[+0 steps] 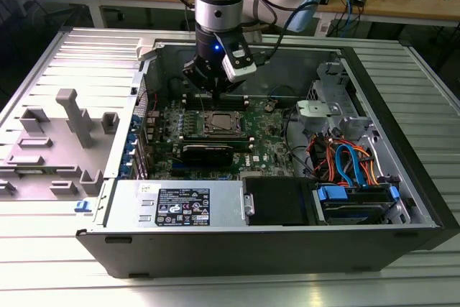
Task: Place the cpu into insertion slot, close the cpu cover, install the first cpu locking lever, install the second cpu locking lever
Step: 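Install the first cpu locking lever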
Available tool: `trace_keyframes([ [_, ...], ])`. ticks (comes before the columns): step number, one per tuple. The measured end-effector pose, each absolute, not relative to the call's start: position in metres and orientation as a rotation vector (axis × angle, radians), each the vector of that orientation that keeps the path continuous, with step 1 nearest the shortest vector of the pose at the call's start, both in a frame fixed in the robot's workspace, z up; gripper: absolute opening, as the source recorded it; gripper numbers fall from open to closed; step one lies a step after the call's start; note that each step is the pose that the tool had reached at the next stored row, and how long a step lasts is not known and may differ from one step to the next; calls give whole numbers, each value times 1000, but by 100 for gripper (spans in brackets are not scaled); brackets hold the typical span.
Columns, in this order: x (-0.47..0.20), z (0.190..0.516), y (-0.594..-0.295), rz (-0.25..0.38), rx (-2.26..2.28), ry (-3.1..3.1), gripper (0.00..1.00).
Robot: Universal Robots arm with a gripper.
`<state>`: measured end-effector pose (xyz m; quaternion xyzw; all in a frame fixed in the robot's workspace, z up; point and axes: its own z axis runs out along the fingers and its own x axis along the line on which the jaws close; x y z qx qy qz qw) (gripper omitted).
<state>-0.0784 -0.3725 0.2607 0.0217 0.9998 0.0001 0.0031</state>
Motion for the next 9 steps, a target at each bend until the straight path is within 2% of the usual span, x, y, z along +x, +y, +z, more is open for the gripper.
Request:
trace_keyframes([
  [9,-88,261,-372,7,27,3122,11],
])
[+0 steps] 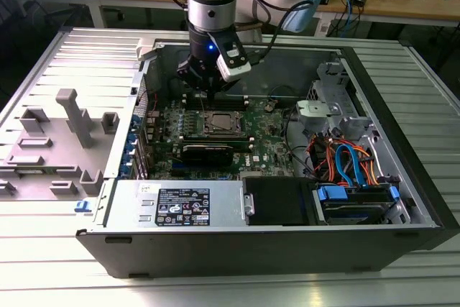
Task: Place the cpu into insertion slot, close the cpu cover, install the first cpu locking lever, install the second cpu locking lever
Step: 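Install the first cpu locking lever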
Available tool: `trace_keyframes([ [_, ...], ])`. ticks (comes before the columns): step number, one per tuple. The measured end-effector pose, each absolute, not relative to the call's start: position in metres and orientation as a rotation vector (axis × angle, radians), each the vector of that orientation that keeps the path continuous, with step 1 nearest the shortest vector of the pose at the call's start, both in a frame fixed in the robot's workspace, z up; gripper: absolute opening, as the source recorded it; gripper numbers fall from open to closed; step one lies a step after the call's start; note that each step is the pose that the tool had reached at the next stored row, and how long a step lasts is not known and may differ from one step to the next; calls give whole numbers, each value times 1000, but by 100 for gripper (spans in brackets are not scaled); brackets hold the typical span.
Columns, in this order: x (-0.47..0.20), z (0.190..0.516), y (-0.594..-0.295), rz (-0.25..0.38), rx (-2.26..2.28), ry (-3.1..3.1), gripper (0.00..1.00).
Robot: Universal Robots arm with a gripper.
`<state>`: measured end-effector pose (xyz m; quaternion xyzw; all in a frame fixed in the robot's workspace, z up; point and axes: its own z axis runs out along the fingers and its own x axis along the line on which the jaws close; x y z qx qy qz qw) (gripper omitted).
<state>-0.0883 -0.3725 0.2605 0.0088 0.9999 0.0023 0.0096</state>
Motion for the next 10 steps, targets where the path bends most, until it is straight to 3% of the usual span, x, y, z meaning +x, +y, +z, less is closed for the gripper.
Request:
trace_keyframes([
  [10,-98,259,-373,19,-98,3116,11],
])
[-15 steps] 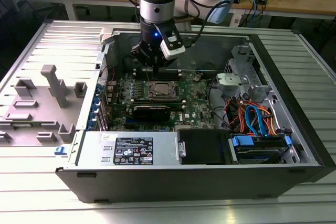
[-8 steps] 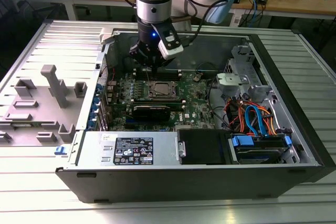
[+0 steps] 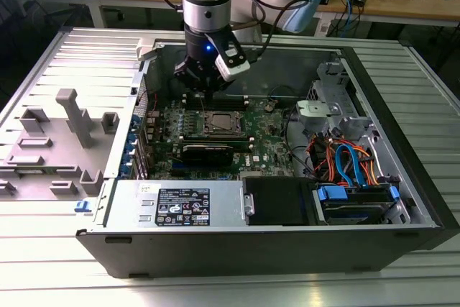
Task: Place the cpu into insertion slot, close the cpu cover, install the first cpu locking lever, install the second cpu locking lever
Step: 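Install the first cpu locking lever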
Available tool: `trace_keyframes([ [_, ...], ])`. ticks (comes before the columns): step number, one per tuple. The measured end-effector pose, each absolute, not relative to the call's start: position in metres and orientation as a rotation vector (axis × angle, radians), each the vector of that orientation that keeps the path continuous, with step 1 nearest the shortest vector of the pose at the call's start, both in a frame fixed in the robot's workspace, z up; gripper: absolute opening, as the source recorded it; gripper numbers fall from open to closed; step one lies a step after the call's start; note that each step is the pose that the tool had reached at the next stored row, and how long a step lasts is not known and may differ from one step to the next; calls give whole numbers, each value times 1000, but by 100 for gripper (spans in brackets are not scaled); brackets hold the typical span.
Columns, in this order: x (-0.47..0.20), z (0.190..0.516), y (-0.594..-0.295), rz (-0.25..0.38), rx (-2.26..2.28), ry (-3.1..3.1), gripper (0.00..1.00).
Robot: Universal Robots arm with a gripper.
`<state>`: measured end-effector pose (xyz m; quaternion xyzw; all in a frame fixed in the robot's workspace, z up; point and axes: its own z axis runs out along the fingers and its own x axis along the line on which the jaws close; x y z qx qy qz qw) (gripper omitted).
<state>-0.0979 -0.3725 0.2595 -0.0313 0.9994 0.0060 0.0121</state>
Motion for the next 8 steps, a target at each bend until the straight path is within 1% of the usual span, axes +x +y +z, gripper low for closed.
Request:
trace_keyframes([
  [8,-115,259,-372,19,-127,3115,11],
])
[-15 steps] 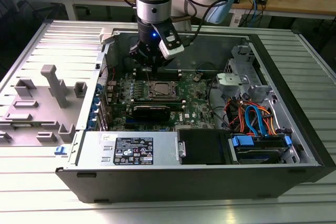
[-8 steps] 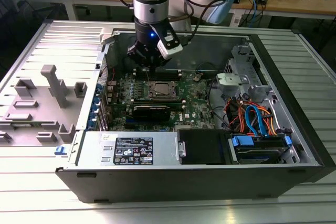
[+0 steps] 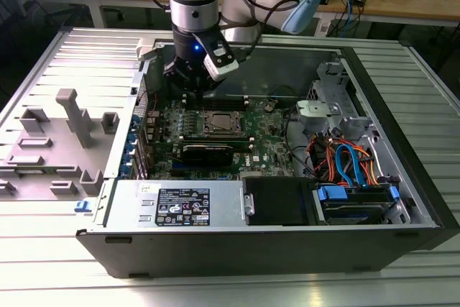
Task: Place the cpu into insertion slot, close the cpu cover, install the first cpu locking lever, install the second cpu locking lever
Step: 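Install the first cpu locking lever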
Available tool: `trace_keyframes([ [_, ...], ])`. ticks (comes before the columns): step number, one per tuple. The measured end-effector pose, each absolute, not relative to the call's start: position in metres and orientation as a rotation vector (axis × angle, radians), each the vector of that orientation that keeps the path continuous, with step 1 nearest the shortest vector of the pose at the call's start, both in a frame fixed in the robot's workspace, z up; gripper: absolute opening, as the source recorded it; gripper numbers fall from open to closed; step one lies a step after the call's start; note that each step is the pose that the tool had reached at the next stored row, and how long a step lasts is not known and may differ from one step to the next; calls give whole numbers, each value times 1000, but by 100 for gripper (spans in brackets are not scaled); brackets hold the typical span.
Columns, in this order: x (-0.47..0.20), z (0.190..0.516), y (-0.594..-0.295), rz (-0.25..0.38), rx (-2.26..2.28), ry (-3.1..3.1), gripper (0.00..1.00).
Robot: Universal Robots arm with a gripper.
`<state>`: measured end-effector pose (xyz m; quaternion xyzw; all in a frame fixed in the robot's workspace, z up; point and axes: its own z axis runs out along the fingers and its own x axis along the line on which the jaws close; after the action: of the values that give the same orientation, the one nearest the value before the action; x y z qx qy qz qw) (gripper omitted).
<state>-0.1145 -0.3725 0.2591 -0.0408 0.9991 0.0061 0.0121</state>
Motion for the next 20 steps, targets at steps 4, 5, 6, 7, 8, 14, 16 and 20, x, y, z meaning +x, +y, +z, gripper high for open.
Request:
trace_keyframes([
  [4,-121,259,-373,19,-142,3114,11],
  [5,-122,259,-373,19,-146,3114,11],
  [6,-124,259,-373,20,-149,3114,11],
  [7,-126,259,-373,20,-153,3114,11],
  [8,-126,259,-372,20,-155,3114,11],
  [14,-127,259,-361,20,-161,3113,11],
  [16,-127,259,-357,20,-161,3113,11],
  [20,-127,259,-353,20,-161,3113,11],
])
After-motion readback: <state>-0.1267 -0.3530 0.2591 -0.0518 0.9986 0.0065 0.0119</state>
